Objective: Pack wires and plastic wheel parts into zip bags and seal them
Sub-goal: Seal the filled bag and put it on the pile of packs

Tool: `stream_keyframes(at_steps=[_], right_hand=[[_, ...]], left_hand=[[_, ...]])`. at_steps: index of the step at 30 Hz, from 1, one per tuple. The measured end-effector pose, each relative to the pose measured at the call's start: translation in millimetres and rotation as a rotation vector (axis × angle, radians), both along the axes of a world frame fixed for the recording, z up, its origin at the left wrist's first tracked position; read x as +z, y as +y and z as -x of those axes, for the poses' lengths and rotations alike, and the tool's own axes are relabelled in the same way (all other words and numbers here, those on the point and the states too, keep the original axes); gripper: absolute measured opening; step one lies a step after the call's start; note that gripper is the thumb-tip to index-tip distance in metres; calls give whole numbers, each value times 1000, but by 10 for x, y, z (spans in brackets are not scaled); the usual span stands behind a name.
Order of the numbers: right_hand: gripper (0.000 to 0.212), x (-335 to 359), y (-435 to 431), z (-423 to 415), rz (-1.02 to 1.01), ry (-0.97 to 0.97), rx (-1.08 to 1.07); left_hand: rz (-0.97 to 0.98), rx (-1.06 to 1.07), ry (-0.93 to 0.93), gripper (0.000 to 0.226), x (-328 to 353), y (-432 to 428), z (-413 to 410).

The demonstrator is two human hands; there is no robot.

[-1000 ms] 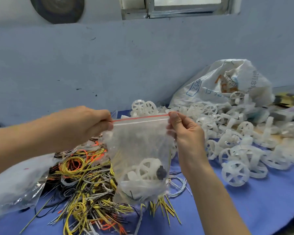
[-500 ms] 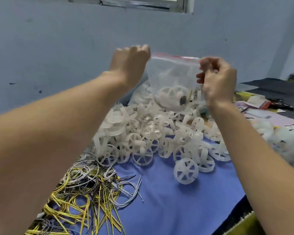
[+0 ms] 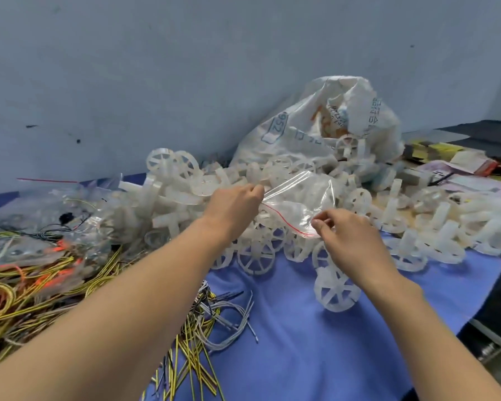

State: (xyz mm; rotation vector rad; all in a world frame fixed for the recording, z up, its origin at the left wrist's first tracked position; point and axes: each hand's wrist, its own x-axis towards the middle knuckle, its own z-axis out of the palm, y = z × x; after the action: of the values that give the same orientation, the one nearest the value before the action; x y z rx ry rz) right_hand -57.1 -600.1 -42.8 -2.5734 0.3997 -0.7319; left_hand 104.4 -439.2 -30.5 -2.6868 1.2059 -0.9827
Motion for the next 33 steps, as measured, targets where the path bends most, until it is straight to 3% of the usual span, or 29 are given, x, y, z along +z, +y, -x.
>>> stream_keyframes(at_steps=[7,17,19,22,24,28,30,33], right_hand=[[27,264,403,-55,122,57,-91],[29,340,1448,-295,62,87,148],[31,301,1619,-392,-213,104,224],[35,243,1745,-486,-933,92,220],[44,175,1705,-509,-1243,34,179],[68,176,1424,-580,-1617,-218,7],[64,248,1235,-636,-1749,-348,-108],[41,328,938,-643,-1809,-396,-195]], left_hand=[[-65,-14,19,25,177,62,173],[-219,26,230,24,522,1223,590],[-175,70,308,24,550,1534,641],[-129,99,350,20,586,1878,705],[-125,122,350,21,622,2037,722],[-84,155,376,24,651,2191,695],[-26,147,421,22,641,2174,668],[120,105,518,21,649,1962,634]])
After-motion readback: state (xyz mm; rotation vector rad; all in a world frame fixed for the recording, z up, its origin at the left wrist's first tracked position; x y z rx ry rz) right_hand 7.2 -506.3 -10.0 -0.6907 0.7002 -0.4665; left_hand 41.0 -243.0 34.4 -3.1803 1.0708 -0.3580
